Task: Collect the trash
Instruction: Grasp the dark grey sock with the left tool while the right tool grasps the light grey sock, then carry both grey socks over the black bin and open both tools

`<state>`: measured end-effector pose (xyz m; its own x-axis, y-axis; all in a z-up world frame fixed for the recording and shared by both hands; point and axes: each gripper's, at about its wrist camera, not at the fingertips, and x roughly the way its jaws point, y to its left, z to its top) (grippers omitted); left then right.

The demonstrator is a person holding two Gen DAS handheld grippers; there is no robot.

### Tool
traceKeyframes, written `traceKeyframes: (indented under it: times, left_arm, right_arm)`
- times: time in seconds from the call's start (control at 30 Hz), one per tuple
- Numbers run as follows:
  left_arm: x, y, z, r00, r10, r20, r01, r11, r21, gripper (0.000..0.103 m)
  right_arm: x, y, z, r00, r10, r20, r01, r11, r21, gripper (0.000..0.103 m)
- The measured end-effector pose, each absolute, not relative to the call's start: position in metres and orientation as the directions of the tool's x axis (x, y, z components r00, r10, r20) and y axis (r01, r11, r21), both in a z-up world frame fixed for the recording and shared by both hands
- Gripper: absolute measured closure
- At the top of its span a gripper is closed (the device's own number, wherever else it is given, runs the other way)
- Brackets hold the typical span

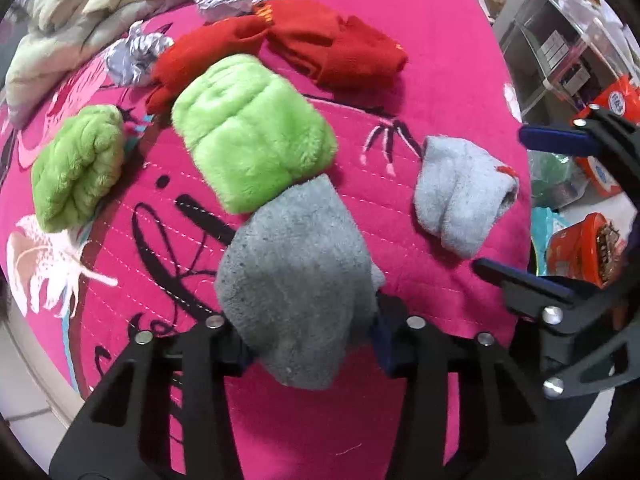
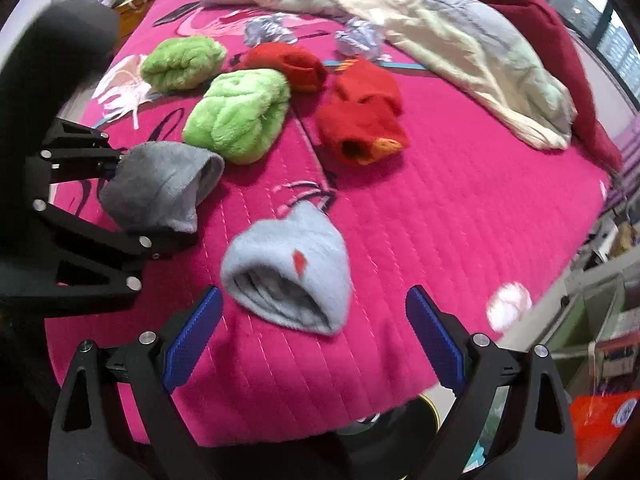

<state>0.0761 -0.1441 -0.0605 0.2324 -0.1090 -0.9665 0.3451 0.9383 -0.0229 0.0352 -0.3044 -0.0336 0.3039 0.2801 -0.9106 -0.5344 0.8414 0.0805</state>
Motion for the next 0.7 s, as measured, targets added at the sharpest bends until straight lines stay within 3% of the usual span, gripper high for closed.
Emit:
traceKeyframes:
  times: [0.17,0.27,0.3,0.37,0.7]
  left_arm:
    - [0.078,-0.139,-0.059,0.228,-0.113,-0.967,0.337,0.941,-0.030,0.061]
    - [0.078,-0.134,-0.058,0.225,-0.123,-0.967,0.331,0.943,-0.043,0.061]
    - [0.077,-0.133,-0.057,0.222,-0.127,-0.967,0.330,0.943,-0.048,0.061]
    - [0.076,-0.132,-0.053,0.214,-0.137,-0.967,0.330,0.942,-0.060,0.061]
    - [0.053,-0.148,-0.029,0.227,-0.166,-0.960,0.414,0.908,-0.059,0.061]
  right_arm:
    - [0.052,-0.290,-0.053,0.270,0.270,-0.924,-0.541,0.837,0.087,0.016]
    - [0.059,-0.283,-0.065,0.202,0.282,-0.938,-0.547,0.827,0.131,0.042]
    - [0.060,-0.284,-0.064,0.188,0.305,-0.934,-0.539,0.827,0.161,0.057]
    - [0.058,-0.287,-0.058,0.182,0.305,-0.935,-0.531,0.831,0.168,0.071]
    - [0.030,-0.331,-0.030,0.230,0.320,-0.919,-0.432,0.880,0.198,0.071]
